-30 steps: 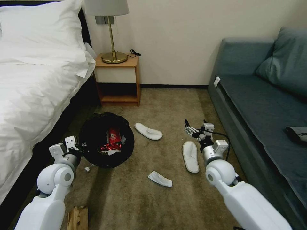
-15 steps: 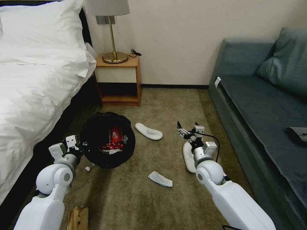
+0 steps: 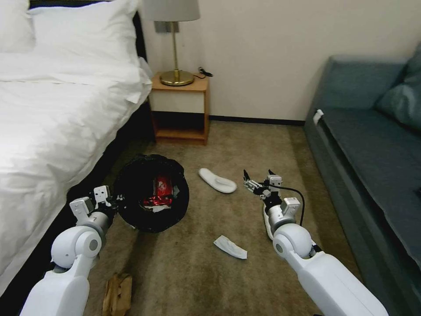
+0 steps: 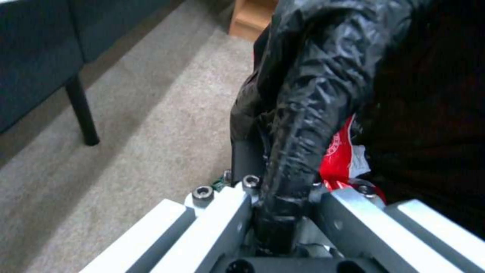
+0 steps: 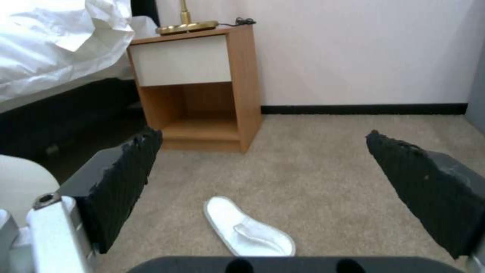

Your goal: Pick up the trash bin, then pick up the garbage on the floor and place it into the trash bin.

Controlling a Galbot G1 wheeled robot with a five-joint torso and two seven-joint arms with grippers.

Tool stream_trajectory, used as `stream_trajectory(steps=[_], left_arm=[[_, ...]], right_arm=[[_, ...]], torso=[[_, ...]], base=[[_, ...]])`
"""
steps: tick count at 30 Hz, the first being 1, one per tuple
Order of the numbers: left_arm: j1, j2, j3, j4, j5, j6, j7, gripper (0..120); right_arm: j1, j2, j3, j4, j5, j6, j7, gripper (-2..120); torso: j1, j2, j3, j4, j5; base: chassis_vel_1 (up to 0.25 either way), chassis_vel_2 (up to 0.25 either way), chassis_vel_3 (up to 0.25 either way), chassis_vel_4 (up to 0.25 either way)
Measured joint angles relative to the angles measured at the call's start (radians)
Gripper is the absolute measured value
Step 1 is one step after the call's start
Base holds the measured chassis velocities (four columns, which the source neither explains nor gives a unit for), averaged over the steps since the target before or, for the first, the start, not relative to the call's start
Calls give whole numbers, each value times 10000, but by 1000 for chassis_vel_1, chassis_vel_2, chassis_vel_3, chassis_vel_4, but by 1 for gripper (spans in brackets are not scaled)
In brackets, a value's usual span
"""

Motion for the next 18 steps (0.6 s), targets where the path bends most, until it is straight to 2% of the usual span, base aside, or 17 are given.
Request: stream_trajectory(steps=[3, 9, 16, 18], left_arm=[[26, 9, -12, -69, -21, 34, 25, 0], [168, 9, -106, -224, -56, 105, 27, 0], [303, -20, -124, -277, -31, 104, 25, 0], [373, -39, -116, -279, 73, -58, 93, 0]], right_arm=[[24, -54, -22, 42, 25, -17, 22, 100], [123, -204, -172, 113, 107, -60, 62, 100], [151, -218, -266, 122, 117, -70, 71, 100], [156, -204, -292, 145, 115, -72, 75, 100]], torso=[[0, 0, 0, -6, 0], [0, 0, 0, 0, 0], [0, 0, 0, 1, 0], [0, 0, 1, 3, 0]], base=[[0, 0, 0, 0], [0, 0, 0, 0], [54, 31, 54, 38], [67, 54, 71, 73]])
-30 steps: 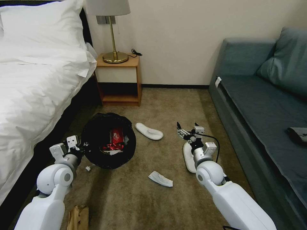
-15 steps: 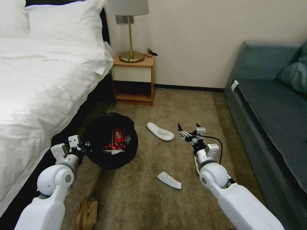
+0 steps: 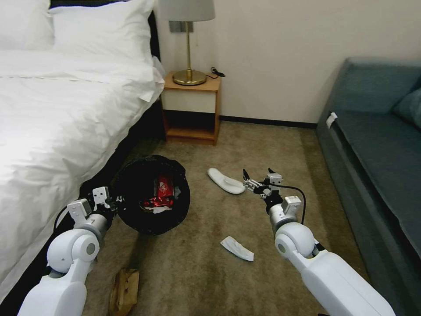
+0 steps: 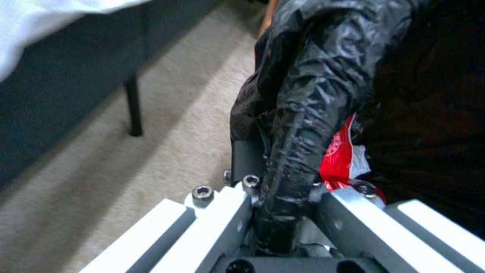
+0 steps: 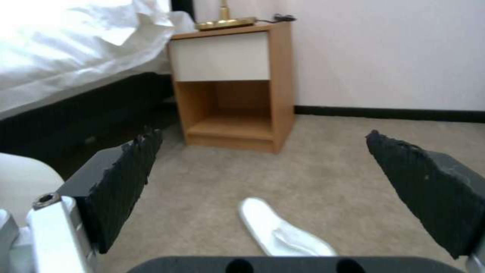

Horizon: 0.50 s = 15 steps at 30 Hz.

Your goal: Pick up the trash bin, then pick up the garbage on the floor and place it into the trash bin.

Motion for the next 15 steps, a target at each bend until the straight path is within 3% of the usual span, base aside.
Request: stream_trajectory(steps=[15], left_arm=[[40, -30, 49, -9, 250, -334, 140, 0]], right_arm=[[-98, -12, -131, 70, -22, -53, -4, 100]], torso=[[0, 0, -1, -1, 0]], base=[[4, 3, 4, 5]])
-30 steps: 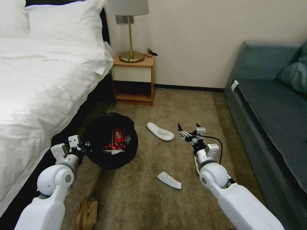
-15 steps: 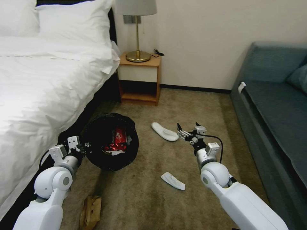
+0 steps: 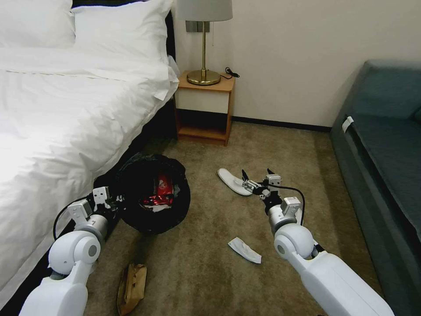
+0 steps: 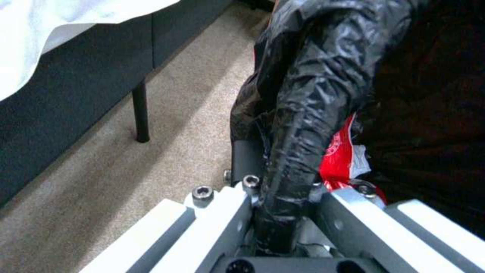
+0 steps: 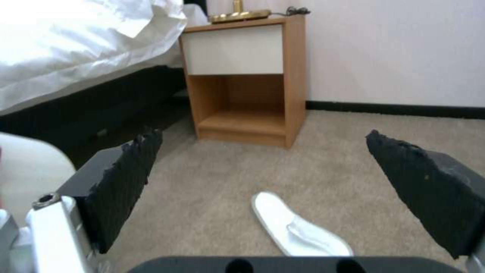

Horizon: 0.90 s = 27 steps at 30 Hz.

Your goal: Pick up the trash bin, then pick up the garbage on the floor and place it into the trash bin.

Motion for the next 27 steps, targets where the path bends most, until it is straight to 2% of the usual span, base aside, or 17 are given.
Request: stream_trajectory(steps=[4, 8, 17, 27], left_arm=[[12, -27, -1, 30, 99, -90, 69, 0], [-100, -17, 6, 157, 166, -435, 59, 0], [-61, 2, -97, 59, -193, -329, -14, 0], [-69, 46, -5, 107, -263, -272, 72, 0]], right_arm=[[-61, -89, -278, -74, 13, -2, -31, 100], [-99, -237, -726, -25, 513, -235, 114, 100], [71, -45, -1222, -264, 314, -186, 168, 100], [-41, -78, -998, -192, 162, -174, 195, 100]], torso=[[0, -1, 1, -1, 0], [0, 0, 0, -2, -1], [1, 0, 0, -1, 0], [0, 0, 0, -1, 0]], base=[[0, 0, 0, 0], [0, 0, 0, 0], [0, 0, 0, 0], [25, 30, 30, 22]])
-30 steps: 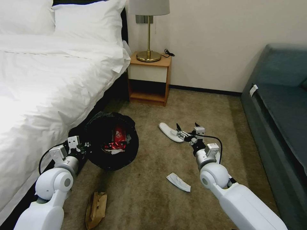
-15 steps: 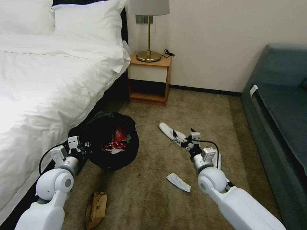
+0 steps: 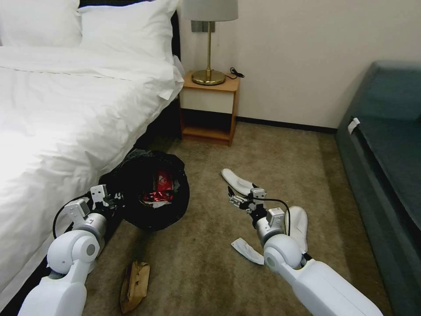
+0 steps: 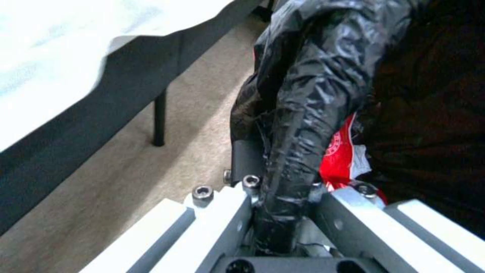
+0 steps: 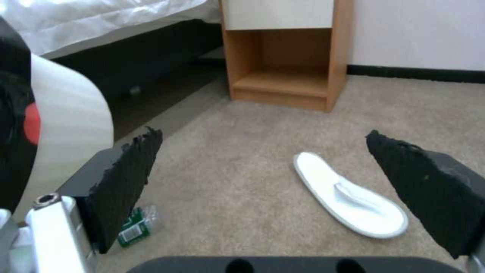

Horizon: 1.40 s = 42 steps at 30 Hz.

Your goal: Pick up the trash bin, then pick up the garbage on the floor and place it into the trash bin.

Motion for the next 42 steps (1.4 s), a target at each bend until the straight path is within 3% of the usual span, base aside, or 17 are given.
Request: stream_trajectory(steps=[12, 18, 21, 24, 27, 28, 31, 32, 33, 36, 37, 38, 40, 42], left_arm=[[-99, 19, 118, 165, 393, -233, 77, 0], [-48, 37, 217, 149, 355, -236, 56, 0], [-152, 61, 301, 118, 246, -185, -77, 0], [-228, 82, 319, 157, 291, -157, -75, 0], [-397, 122, 354, 276, 472, -98, -77, 0], [-397, 122, 354, 276, 472, -98, -77, 0], [-560, 64, 437, 347, 710, -98, 5, 0], [-560, 64, 437, 347, 710, -98, 5, 0], [-633, 4, 460, 384, 779, -100, 18, 0], [-696, -37, 468, 413, 768, -100, 10, 0], [-769, -60, 457, 444, 693, -100, 20, 0], [-769, -60, 457, 444, 693, -100, 20, 0], [-843, -58, 375, 453, 595, -115, 154, 0], [-851, -49, 369, 440, 567, -127, 202, 0]], right_arm=[[119, -252, -186, -23, 93, -23, -4, 100], [588, -458, -1088, -146, 592, -88, 58, 100], [1318, -673, -2591, -148, 1993, -401, 364, 100], [1766, -702, -3317, -176, 2625, -472, 618, 100], [3350, -719, -5580, -226, 4129, -574, 1261, 100], [3350, -719, -5580, -226, 4129, -574, 1261, 100], [5065, -246, -7980, -276, 6238, -809, 1884, 100], [5065, -246, -7980, -276, 6238, -809, 1884, 100], [5884, 239, -9029, -572, 6875, -760, 1967, 100], [6476, 745, -9634, -830, 7288, -689, 2048, 100], [6902, 1394, -10137, -1123, 7627, -640, 2076, 100], [6902, 1394, -10137, -1123, 7627, -640, 2076, 100], [7215, 2147, -10691, -1615, 7914, -561, 2155, 100], [7213, 2269, -10782, -1730, 7937, -558, 2158, 100]], torso=[[0, 0, 0, 2, 0], [0, 0, 0, 1, -1], [1, 0, 0, -3, 0], [0, 0, 0, -2, 1], [1, 0, 0, 4, -2], [1, 0, 0, 4, -2], [1, 0, 0, -1, -3], [1, 0, 0, -1, -3], [1, -1, 2, -2, -1], [0, -1, 1, 0, -8], [2, -1, 2, 4, -1], [2, -1, 2, 4, -1], [1, -1, 1, 6, -4], [1, -1, 2, 6, -2]], base=[[55, 53, 45, 49], [0, 0, 0, 0], [0, 0, 0, 0], [0, 0, 0, 0], [0, 0, 0, 0], [0, 0, 0, 0], [0, 0, 0, 0], [0, 0, 0, 0], [0, 0, 0, 0], [0, 0, 0, 0], [0, 0, 0, 0], [0, 0, 0, 0], [0, 0, 0, 0], [0, 0, 0, 0]])
